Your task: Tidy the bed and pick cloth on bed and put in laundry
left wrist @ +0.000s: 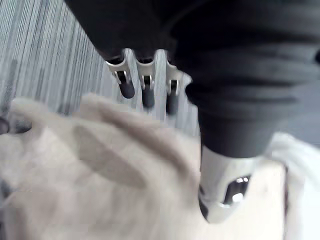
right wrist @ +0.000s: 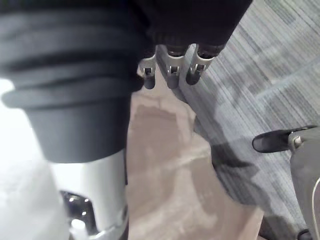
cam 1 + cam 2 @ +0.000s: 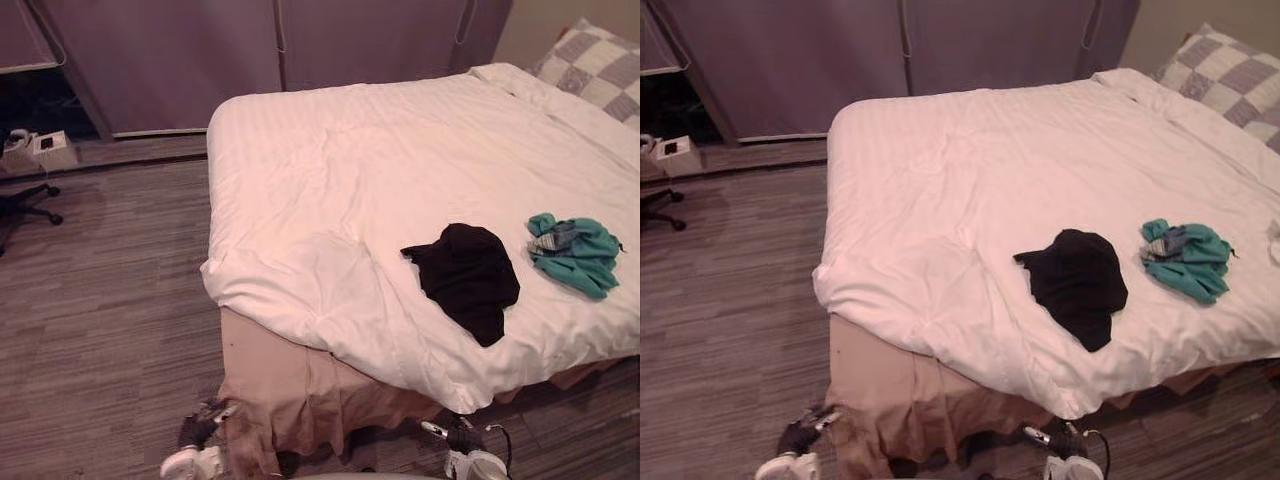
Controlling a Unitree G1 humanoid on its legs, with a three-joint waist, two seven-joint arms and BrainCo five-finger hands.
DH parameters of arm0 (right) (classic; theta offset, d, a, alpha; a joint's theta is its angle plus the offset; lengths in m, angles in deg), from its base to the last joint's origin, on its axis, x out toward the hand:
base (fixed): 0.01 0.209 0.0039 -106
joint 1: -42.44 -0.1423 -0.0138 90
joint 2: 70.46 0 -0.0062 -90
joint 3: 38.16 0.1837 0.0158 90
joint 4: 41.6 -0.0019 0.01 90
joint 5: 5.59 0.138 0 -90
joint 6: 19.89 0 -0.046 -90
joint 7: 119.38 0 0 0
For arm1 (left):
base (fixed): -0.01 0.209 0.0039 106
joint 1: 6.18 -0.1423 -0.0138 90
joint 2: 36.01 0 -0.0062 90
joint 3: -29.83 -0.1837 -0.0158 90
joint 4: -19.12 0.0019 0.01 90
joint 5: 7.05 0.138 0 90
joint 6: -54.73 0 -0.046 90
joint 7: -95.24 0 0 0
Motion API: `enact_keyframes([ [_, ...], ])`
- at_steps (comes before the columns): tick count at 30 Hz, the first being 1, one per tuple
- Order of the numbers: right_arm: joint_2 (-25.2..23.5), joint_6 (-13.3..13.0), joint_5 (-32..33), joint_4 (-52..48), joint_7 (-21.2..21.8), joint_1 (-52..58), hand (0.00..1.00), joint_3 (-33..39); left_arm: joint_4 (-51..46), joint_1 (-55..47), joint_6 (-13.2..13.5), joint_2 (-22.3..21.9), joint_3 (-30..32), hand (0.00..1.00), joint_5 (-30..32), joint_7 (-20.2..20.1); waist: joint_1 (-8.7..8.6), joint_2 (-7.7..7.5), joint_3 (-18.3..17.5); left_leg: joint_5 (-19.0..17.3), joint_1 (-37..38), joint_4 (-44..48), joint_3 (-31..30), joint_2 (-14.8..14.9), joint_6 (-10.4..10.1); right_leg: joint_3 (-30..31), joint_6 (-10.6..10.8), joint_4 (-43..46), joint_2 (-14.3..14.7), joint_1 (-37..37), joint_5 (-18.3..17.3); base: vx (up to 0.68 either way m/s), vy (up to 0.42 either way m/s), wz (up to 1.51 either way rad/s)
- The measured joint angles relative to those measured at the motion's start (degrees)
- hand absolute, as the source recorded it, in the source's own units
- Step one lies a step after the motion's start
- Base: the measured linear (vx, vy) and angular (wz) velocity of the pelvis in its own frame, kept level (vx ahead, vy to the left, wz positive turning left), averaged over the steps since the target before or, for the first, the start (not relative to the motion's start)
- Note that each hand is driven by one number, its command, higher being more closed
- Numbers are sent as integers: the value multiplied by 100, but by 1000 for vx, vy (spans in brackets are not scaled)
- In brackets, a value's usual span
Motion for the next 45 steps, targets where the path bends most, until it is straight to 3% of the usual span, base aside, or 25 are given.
enact_keyframes([
  [1,-4,-1,54,-6,-60,87,0,-5,-571,101,181,117,-3,0,229,266,-3,88,72,130,5,-44,30,-43,-70,-123,55,29,-117,87,-33,-30,128,73],
  [3,-55,-13,217,-8,-114,116,0,-15,-1664,98,257,289,7,0,672,717,70,152,50,169,43,-257,-33,-282,-15,-126,78,38,-288,134,-32,-4,148,48],
  [7,-57,-51,255,-24,-116,130,0,-40,-2851,296,345,682,-344,0,1090,705,66,120,19,273,159,-542,46,-413,18,-36,25,33,-401,144,39,51,108,12],
  [9,-64,-51,253,-31,-110,199,0,-52,-3047,859,384,886,-1097,0,1404,476,20,7,-49,389,276,-826,104,-430,18,132,-11,34,-384,126,90,71,71,3],
  [14,-67,-121,254,-206,-112,254,0,-141,-2884,1827,366,869,-2598,0,1781,-8,-125,-135,-141,521,398,-1125,570,-401,-34,532,-23,106,-335,-145,114,64,33,-32],
  [17,-57,-238,274,-344,-115,139,0,-178,-2340,2648,320,853,-3403,0,2143,-75,-273,-83,-87,636,229,-1194,740,-387,-27,705,2,121,-295,-463,265,33,29,-33],
  [21,-58,-345,433,-463,-116,-199,0,-394,-1064,4018,80,500,-4200,0,2586,-48,-412,-26,347,690,48,-1209,1151,-387,-14,1072,106,122,-266,-878,447,-19,11,-40],
  [26,-44,-462,653,-713,-120,-717,0,-621,7,5208,-138,249,-4630,0,2802,81,-556,-59,924,730,-314,-1089,1489,-329,12,1462,181,92,-199,-1419,772,-51,-21,-37],
  [27,-33,-485,699,-779,-122,-824,0,-660,292,5510,-188,154,-4674,100,2812,97,-577,-64,1104,730,-371,-1047,1594,-298,12,1547,238,78,-171,-1506,876,-51,-19,-27],
  [31,-31,-511,882,-926,-116,-1066,0,-803,811,6226,-379,10,-4675,100,3116,202,-636,-133,1388,752,-666,-983,1793,-284,45,1736,293,17,-148,-1875,1103,-48,-17,-27],
  [35,-14,-567,1129,-1039,-117,-1313,0,-1005,1767,6578,-1222,-44,-4649,100,3699,-70,-795,-149,1579,749,-872,-923,1928,-259,66,1919,347,-141,-120,-2094,1358,-19,-15,-20],
  [36,-14,-584,1169,-1100,-117,-1312,0,-1008,1885,6568,-1302,-42,-4641,100,3799,-145,-827,-150,1580,754,-883,-924,1932,-258,73,1927,340,-182,-120,-2089,1381,12,-24,-12],
  [41,268,-748,1545,-1491,-185,-1305,0,-998,1946,6417,-1357,88,-4456,100,3920,-700,-878,-148,1580,774,-692,-934,1925,-218,91,1902,338,-207,-88,-1894,1393,4,-5,-1],
  [45,653,-852,1605,-1909,-362,-1085,0,-634,1310,5592,-1148,388,-4510,100,3626,-898,-877,-87,1546,795,-415,-1248,1739,-218,61,1713,338,-259,-67,-1603,1392,-2,-30,21],
])
